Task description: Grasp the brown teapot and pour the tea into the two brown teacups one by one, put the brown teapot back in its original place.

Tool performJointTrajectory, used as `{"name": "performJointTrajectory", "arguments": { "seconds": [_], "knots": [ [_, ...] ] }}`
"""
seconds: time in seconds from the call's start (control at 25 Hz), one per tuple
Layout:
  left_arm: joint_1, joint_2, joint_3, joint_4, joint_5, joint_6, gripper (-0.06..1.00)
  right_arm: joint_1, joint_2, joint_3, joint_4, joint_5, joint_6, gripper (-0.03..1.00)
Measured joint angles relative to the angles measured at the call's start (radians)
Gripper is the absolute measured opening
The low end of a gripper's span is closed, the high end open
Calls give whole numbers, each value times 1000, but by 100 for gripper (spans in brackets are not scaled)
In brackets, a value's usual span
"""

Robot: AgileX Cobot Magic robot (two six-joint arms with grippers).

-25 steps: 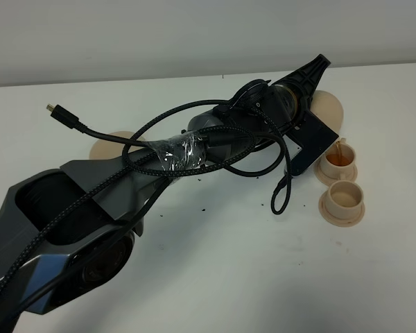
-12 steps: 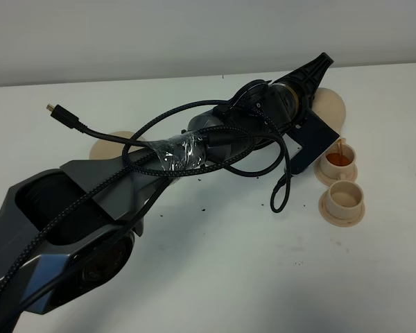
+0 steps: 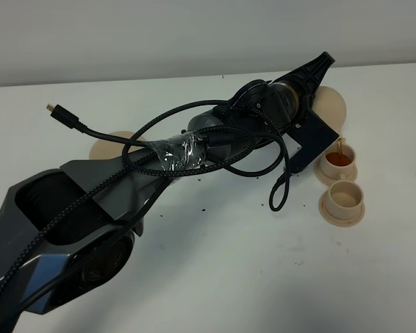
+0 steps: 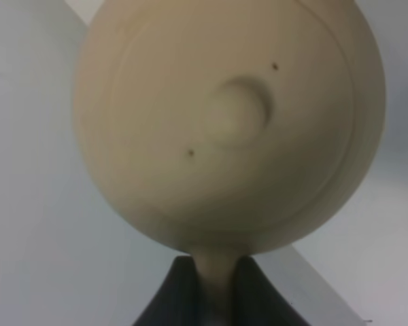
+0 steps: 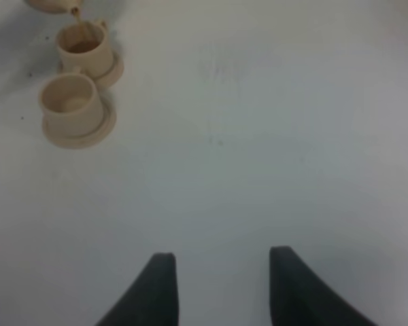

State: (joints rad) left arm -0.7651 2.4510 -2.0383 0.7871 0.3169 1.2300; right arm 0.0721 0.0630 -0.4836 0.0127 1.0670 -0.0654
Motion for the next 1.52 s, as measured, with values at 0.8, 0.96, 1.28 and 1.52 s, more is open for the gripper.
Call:
{"name": "performJointTrajectory", "arguments": {
  "seconds": [0.8, 0.96, 1.28, 1.52],
  "knots": [
    [0, 0, 0, 48, -2, 0, 12, 0, 0, 0, 0, 0, 0, 33],
    [0, 0, 0, 57, -8, 0, 12, 0, 0, 0, 0, 0, 0, 33],
    [0, 0, 0, 99, -13, 0, 12, 0, 0, 0, 0, 0, 0, 33],
    [0, 0, 0, 102, -16, 0, 12, 0, 0, 0, 0, 0, 0, 33]
  ]
}}
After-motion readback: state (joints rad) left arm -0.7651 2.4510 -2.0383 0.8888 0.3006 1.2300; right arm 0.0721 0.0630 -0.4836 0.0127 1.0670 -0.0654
